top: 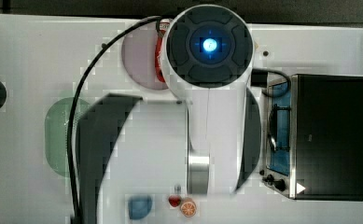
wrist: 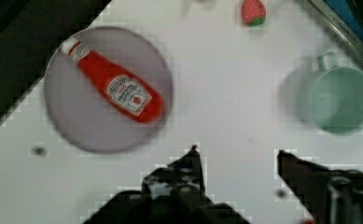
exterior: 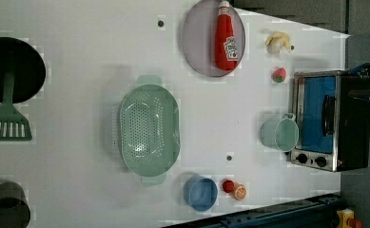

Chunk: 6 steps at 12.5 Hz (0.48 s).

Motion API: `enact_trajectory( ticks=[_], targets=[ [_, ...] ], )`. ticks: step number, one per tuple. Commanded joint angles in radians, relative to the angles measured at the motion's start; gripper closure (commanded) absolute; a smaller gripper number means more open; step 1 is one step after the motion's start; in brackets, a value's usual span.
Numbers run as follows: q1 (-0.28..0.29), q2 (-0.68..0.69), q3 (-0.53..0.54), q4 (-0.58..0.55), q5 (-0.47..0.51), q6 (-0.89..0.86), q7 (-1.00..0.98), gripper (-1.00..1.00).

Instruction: Drag strainer left to right.

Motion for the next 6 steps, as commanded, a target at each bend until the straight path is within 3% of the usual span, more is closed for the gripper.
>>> enact_trajectory(
  ticks=[1,3,6],
  targets=[
    [-0.008,-0.45,-0.043,-0.24,0.005,-0.206,0.096,-0.59],
    [-0.009,-0.45,-0.045,-0.241,0.007,-0.207,0.099,-0.99],
    [0.024,-0.432,0.006,-0.242,0.08,-0.199,0.099,-1.0]
  ],
)
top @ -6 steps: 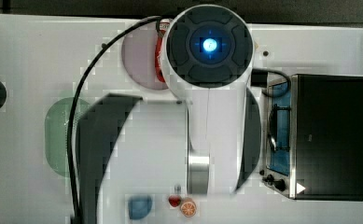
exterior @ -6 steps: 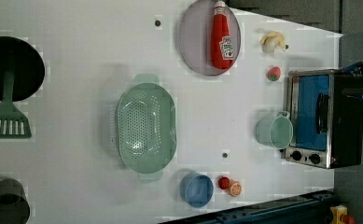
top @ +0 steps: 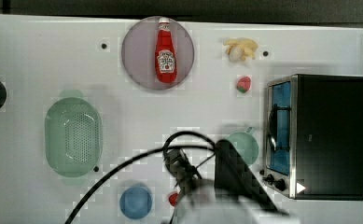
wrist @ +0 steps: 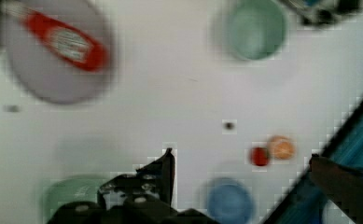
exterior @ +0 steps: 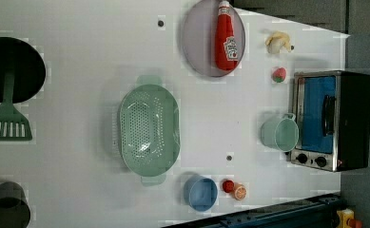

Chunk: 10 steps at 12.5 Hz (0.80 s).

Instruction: Drag strainer left to right.

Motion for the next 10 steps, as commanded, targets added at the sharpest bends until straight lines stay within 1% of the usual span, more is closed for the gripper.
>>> enact_trajectory(
  ticks=[1,2,4,7,10],
  targets=[
    [0.047,0.094,0.061,0.016,0.039,-0.026,0.049,-1.0],
    [0.057,0.114,0.103,0.015,0.046,-0.013,0.082,-1.0],
    [0.067,0.163,0.202,0.015,0.046,0.03,0.225,-1.0],
    [0.069,0.263,0.366,0.01,0.046,0.15,0.496,-1.0],
    [0.071,0.409,0.511,0.002,0.043,0.313,0.786,-1.0]
  ],
)
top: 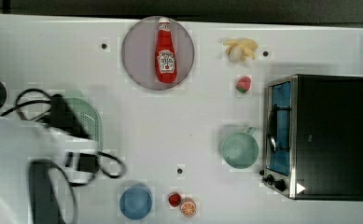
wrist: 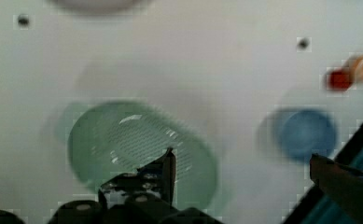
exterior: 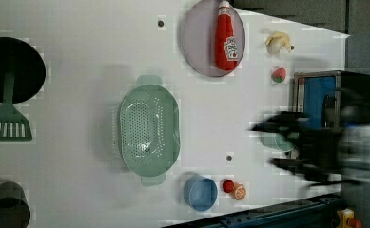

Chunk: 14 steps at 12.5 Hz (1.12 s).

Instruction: Drag strainer left to right.

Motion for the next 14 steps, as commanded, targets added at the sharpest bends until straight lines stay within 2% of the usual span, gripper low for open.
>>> enact_trajectory(
  ticks=[1,3,5,8,14],
  targets=[
    [0.001,0.068,0.11,-0.01,-0.031,0.11,0.379,-1.0],
    [0.002,0.175,0.162,-0.021,-0.053,0.215,0.55,-1.0],
    [0.005,0.279,0.18,-0.028,-0.117,0.288,0.666,-1.0],
    [0.015,0.433,0.176,-0.029,-0.221,0.412,0.757,-1.0],
    [0.057,0.64,0.108,-0.028,-0.313,0.618,0.837,-1.0]
  ],
)
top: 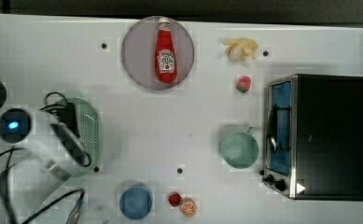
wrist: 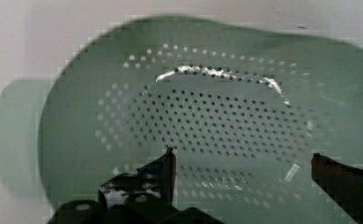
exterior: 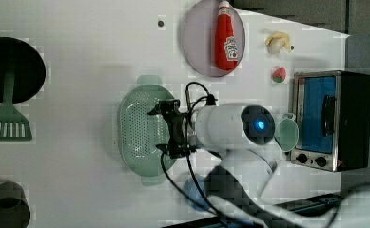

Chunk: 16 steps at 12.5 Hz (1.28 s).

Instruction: Drag strainer left to right.

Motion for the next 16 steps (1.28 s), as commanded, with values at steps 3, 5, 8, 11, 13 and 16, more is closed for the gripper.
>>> enact_trajectory(
  ticks=[3,5,8,11,13,16],
  targets=[
    [0.087,0.071,-0.107,0.006,-0.028,0.095,0.109,-1.0],
    [0.119,0.086,-0.159,0.004,-0.028,0.117,0.109,-1.0],
    [0.118,0.081,-0.189,-0.008,-0.028,0.123,0.109,-1.0],
    [0.113,0.081,-0.201,-0.016,-0.028,0.124,0.109,-1.0],
    [0.102,0.079,-0.21,-0.023,-0.028,0.128,0.11,-1.0],
    [0.071,0.074,-0.211,-0.029,-0.028,0.127,0.108,-1.0]
  ],
)
